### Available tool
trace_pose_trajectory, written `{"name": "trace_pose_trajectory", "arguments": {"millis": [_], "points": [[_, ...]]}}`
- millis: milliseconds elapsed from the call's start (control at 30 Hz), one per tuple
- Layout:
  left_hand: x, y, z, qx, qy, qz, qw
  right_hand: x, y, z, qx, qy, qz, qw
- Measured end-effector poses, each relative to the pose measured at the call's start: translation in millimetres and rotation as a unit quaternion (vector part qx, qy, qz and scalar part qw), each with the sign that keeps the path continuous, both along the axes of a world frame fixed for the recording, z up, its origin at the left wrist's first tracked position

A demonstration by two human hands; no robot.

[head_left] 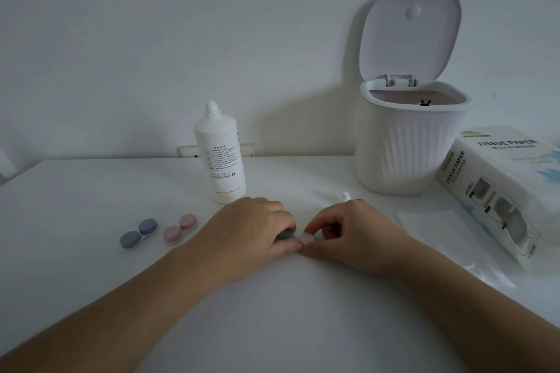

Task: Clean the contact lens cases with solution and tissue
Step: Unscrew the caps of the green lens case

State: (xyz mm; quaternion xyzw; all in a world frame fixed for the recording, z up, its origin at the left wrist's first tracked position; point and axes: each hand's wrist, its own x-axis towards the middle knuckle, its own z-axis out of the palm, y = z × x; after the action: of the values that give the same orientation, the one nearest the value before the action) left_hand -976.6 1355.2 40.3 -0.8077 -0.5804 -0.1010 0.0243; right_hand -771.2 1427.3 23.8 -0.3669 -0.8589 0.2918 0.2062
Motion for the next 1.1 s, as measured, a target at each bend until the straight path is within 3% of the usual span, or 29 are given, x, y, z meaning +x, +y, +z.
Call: {"name": "trace_pose_trajectory", "arguments": {"millis": [133, 400, 500, 633, 733, 867, 1100], "points": [[-4.8, 0.5, -2.1, -0.016, -0.009, -0.017, 1.0, -0.2, -1.1, -0.2, -0.002, 0.003, -0.001, 1.0], [-7.7, -1.4, -8.7, 0.035, -0.064, -0.017, 0.997, -0.5, -1.7, 1.0, -0.002, -0.014, -0.005, 1.0], [-8.5, -6.5, -9.4, 0.029, -0.162, 0.012, 0.986, -0.1, -1.3, 2.0, 0.0, -0.012, -0.001, 1.0], [-10.5, -7.5, -6.7, 0.018, -0.334, 0.092, 0.938, 0.5, -1.1, 1.5, 0.0, -0.014, 0.0, 1.0], [-16.4, 1.8, -6.0, -0.016, -0.394, 0.137, 0.909, 0.1, -0.6, 1.5, -0.006, -0.02, -0.002, 1.0], [-19.9, 13.1, -11.1, -0.033, -0.361, 0.169, 0.917, 0.4, -0.2, 2.3, -0.005, -0.03, -0.004, 1.0], [-24.4, 16.1, -19.0, -0.009, -0.229, 0.133, 0.964, 1.5, 0.0, 0.7, -0.005, -0.027, -0.001, 1.0]]}}
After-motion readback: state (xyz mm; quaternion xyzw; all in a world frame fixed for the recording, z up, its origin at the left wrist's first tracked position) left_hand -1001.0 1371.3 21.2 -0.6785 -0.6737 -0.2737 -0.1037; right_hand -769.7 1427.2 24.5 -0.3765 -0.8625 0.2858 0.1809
